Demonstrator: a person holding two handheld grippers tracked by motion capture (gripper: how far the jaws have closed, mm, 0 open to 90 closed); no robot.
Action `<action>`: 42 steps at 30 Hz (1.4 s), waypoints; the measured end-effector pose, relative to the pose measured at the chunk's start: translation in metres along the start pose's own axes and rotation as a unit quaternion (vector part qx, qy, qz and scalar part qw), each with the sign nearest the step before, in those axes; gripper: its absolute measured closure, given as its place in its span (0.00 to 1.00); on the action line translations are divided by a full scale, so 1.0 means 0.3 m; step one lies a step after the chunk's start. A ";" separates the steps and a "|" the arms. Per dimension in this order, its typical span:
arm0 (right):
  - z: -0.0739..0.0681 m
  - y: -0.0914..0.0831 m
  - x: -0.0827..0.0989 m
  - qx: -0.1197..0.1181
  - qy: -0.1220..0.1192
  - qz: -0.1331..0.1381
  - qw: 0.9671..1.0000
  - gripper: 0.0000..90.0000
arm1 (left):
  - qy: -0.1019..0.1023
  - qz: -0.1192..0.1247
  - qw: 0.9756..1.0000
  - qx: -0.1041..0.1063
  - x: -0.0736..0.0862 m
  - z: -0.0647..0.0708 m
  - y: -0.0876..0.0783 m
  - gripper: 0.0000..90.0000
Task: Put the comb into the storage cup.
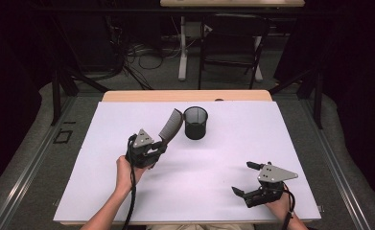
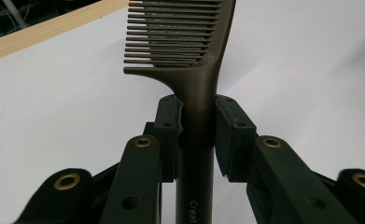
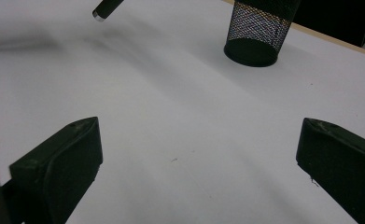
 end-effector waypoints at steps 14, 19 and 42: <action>0.004 0.005 0.000 0.003 -0.002 -0.001 1.000 0.00 | 0.000 0.034 0.999 -0.005 -0.037 -0.007 0.009 0.80; 0.004 0.006 0.001 0.003 0.002 -0.001 1.000 0.00 | -0.003 0.038 0.999 -0.010 -0.044 -0.011 0.013 0.80; 0.006 0.006 0.002 0.004 0.003 -0.001 1.000 0.00 | 0.001 0.064 0.998 -0.009 -0.109 0.007 0.044 0.80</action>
Point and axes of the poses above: each handheld gripper's, and its own axes: y roughly forward along the jaws, x roughly out of its underside, z roughly to its right, the point moved 7 cm from there along y, roughly forward along the jaws, and after that the axes turned 8 degrees about -y, right-handed, at the moved point
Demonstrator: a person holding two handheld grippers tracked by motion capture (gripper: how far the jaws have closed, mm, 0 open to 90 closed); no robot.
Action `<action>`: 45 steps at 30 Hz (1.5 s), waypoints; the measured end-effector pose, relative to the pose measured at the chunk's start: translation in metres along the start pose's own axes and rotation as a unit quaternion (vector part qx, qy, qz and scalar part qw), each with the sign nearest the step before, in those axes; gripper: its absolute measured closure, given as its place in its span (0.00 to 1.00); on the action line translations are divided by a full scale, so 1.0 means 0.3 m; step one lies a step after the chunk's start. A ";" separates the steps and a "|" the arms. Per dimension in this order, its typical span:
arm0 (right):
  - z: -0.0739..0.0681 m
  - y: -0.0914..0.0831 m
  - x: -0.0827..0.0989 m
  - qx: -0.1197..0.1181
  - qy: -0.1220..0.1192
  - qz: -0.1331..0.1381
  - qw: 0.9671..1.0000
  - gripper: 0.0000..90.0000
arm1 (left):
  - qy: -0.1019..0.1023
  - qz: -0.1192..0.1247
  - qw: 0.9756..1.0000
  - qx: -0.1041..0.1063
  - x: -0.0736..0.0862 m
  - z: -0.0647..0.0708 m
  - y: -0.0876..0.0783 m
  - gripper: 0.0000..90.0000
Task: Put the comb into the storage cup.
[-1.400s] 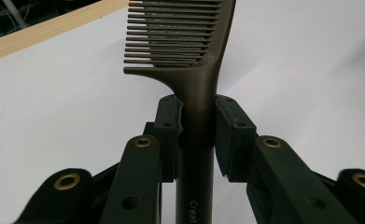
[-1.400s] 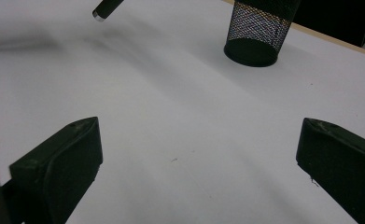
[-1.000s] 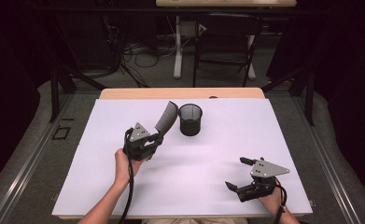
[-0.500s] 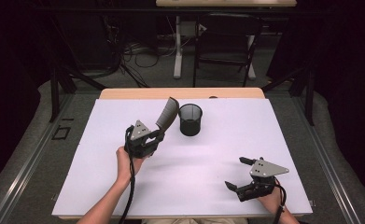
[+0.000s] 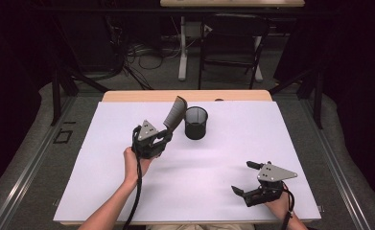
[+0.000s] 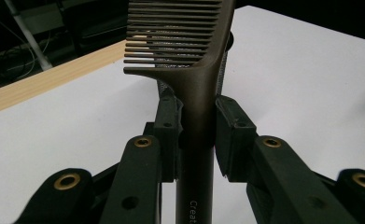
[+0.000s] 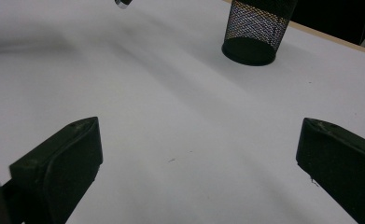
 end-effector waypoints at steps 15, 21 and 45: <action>0.003 0.000 -0.001 0.000 0.000 0.001 1.000 0.00 | -0.007 0.011 1.000 0.006 -0.036 0.003 0.020 0.80; 0.005 -0.005 -0.001 0.002 0.000 0.001 1.000 0.00 | -0.018 0.018 1.000 0.007 -0.051 -0.005 0.025 0.80; 0.006 -0.003 0.001 0.002 0.001 -0.001 1.000 0.00 | -0.023 0.045 0.999 0.006 -0.128 -0.009 0.045 0.80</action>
Point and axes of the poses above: each handheld gripper's, and its own axes: y roughly forward along the jaws, x roughly out of its underside, z roughly to its right, the point moved 7 cm from there along y, roughly forward along the jaws, and after that the axes turned 8 degrees about -y, right-handed, at the moved point
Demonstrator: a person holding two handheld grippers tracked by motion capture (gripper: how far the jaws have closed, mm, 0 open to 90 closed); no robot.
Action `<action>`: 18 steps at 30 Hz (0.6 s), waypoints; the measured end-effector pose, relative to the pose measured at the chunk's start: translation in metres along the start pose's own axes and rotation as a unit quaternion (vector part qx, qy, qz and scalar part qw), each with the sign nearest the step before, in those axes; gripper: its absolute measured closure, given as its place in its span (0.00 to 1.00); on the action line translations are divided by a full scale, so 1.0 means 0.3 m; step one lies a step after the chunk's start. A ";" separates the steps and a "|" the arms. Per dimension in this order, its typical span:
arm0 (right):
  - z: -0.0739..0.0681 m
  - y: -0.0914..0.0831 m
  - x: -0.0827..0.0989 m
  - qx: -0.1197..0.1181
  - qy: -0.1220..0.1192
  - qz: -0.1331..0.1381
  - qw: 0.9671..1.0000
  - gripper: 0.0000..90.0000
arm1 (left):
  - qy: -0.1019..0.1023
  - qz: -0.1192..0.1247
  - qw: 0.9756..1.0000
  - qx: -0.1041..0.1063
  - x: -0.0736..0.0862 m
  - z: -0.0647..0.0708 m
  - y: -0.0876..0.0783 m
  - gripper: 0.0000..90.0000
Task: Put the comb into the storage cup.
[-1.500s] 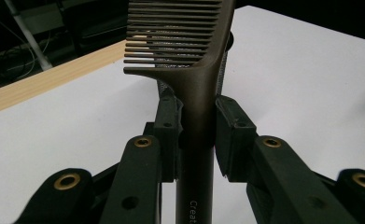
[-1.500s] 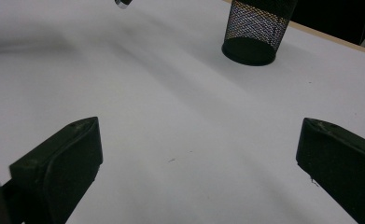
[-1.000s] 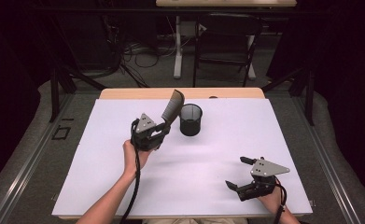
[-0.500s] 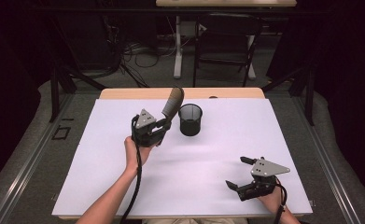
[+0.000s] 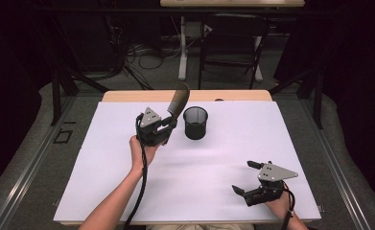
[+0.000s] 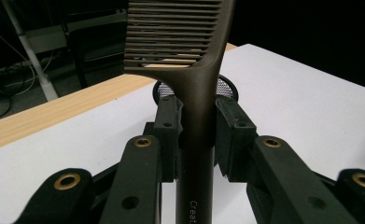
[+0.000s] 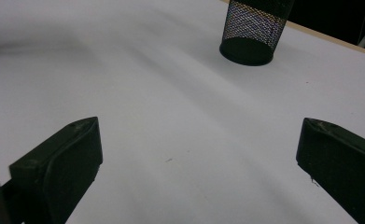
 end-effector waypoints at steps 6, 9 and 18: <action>0.001 -0.001 0.000 0.001 0.000 0.001 1.000 0.00 | 0.000 0.005 1.000 0.000 -0.020 -0.003 0.009 0.80; 0.000 -0.001 0.000 0.001 0.001 0.000 1.000 0.00 | 0.001 0.006 1.000 0.000 -0.026 -0.005 0.015 0.80; 0.000 0.000 0.000 -0.001 -0.001 0.001 1.000 0.00 | -0.003 0.012 1.000 0.002 -0.046 -0.003 0.034 0.80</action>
Point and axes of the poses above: each handheld gripper's, and its own axes: y roughly forward along the jaws, x roughly out of its underside, z roughly to its right, the point moved 7 cm from there along y, roughly forward along the jaws, and after that the axes turned 8 degrees about -y, right-handed, at the moved point
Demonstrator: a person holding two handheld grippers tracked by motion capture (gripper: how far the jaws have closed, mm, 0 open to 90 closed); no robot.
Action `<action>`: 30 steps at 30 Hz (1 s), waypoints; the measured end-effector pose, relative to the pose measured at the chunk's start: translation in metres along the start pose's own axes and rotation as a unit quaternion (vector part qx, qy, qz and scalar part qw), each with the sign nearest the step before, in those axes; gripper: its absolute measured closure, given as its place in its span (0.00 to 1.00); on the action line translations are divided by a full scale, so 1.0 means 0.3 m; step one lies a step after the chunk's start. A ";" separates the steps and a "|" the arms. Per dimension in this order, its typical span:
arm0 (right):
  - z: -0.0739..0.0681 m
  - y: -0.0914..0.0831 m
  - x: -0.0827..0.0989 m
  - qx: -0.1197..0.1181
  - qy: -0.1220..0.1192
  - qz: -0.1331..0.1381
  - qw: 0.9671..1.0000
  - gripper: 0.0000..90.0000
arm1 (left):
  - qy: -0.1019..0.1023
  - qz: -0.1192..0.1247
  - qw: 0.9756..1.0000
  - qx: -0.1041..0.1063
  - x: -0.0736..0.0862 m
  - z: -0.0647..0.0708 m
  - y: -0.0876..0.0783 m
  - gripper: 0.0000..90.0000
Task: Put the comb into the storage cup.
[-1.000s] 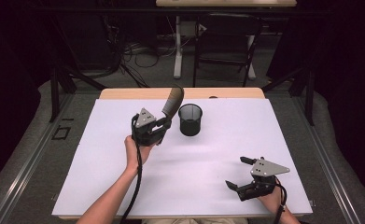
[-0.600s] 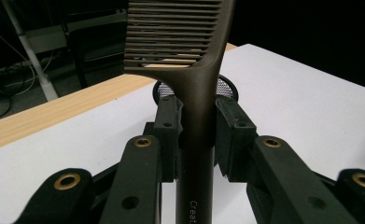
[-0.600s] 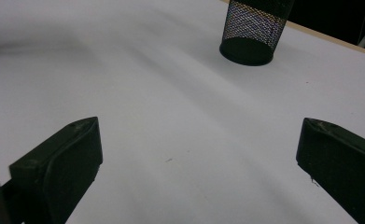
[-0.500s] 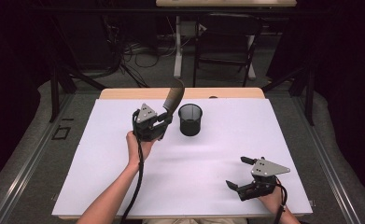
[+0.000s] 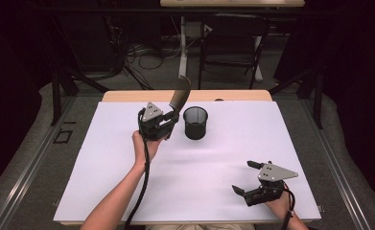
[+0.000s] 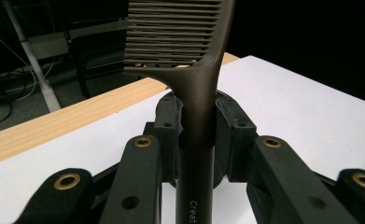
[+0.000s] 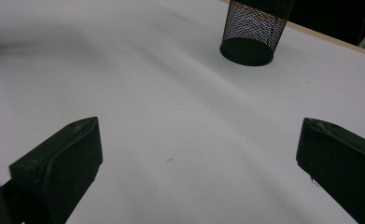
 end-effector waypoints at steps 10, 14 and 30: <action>0.002 0.001 0.001 0.001 0.001 0.000 1.000 0.00 | -0.002 0.012 1.000 0.000 -0.024 0.002 0.016 0.80; 0.003 0.000 0.003 0.001 0.001 -0.002 1.000 0.00 | -0.003 0.017 1.000 0.002 -0.033 0.000 0.025 0.80; 0.002 -0.004 0.002 -0.001 0.001 -0.001 1.000 0.00 | -0.003 0.036 0.999 0.013 -0.080 0.016 0.059 0.80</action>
Point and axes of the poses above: each handheld gripper's, and its own axes: y roughly forward along the jaws, x roughly out of its underside, z roughly to its right, the point moved 7 cm from there along y, roughly forward along the jaws, and after that the axes turned 8 degrees about -y, right-handed, at the moved point
